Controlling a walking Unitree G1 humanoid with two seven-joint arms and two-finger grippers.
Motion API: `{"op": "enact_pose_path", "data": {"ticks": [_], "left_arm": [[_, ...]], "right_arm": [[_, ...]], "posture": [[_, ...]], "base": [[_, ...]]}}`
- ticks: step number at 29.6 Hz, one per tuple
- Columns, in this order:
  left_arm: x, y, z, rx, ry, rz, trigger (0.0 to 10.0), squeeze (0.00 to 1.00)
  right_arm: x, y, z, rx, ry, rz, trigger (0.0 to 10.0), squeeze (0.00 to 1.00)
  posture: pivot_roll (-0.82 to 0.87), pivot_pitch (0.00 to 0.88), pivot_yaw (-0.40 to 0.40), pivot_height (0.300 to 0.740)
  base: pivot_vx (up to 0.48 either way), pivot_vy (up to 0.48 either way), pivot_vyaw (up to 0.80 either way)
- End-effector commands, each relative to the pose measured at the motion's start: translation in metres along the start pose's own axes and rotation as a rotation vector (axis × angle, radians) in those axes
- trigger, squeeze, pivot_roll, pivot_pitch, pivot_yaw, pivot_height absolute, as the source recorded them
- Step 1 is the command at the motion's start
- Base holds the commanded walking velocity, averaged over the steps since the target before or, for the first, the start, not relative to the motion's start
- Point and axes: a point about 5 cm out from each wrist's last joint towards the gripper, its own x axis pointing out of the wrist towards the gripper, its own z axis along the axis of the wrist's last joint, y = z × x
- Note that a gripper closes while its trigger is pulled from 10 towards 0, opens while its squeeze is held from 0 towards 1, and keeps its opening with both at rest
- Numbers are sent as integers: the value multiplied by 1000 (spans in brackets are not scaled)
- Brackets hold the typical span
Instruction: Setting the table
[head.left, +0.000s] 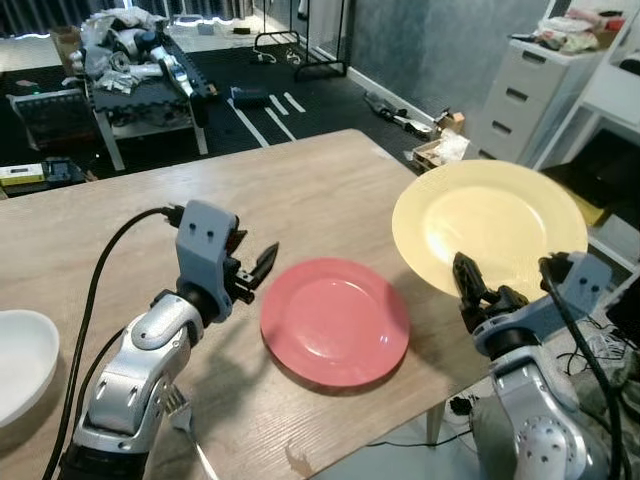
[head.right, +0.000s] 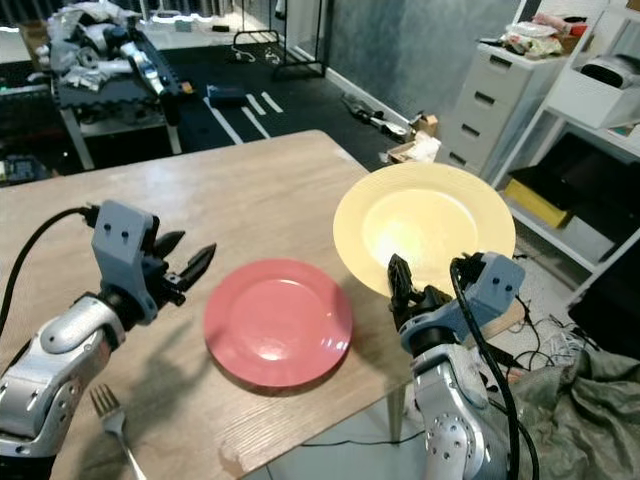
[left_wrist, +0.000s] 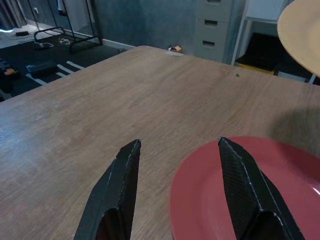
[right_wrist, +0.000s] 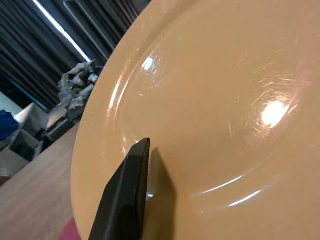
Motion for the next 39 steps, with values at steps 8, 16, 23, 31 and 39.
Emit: {"op": "enact_pose_path", "data": {"ticks": [8,16,23,31,39], "left_arm": [[7,-5,-7,-22,14,78,10000,0],[11,-9,-7,-42,13,91,10000,0],[12,-11,-11,-59,27,126,10000,0],[12,-9,-11,-70,23,151,10000,0],[12,-9,-11,-74,23,153,10000,0]], "right_arm": [[-7,7,-13,74,-20,-41,10000,0],[-6,7,-15,69,-7,-43,10000,0],[-5,9,-17,65,-4,-45,10000,0],[-5,7,-19,57,3,-54,10000,0],[-5,5,-20,53,11,-59,10000,0]], "posture": [[-87,0,49,740],[-88,0,48,740],[-91,0,44,740],[-90,0,44,740],[-89,0,43,740]], "base": [[0,0,0],[0,0,0],[0,0,0],[0,0,0],[-197,0,0]]}}
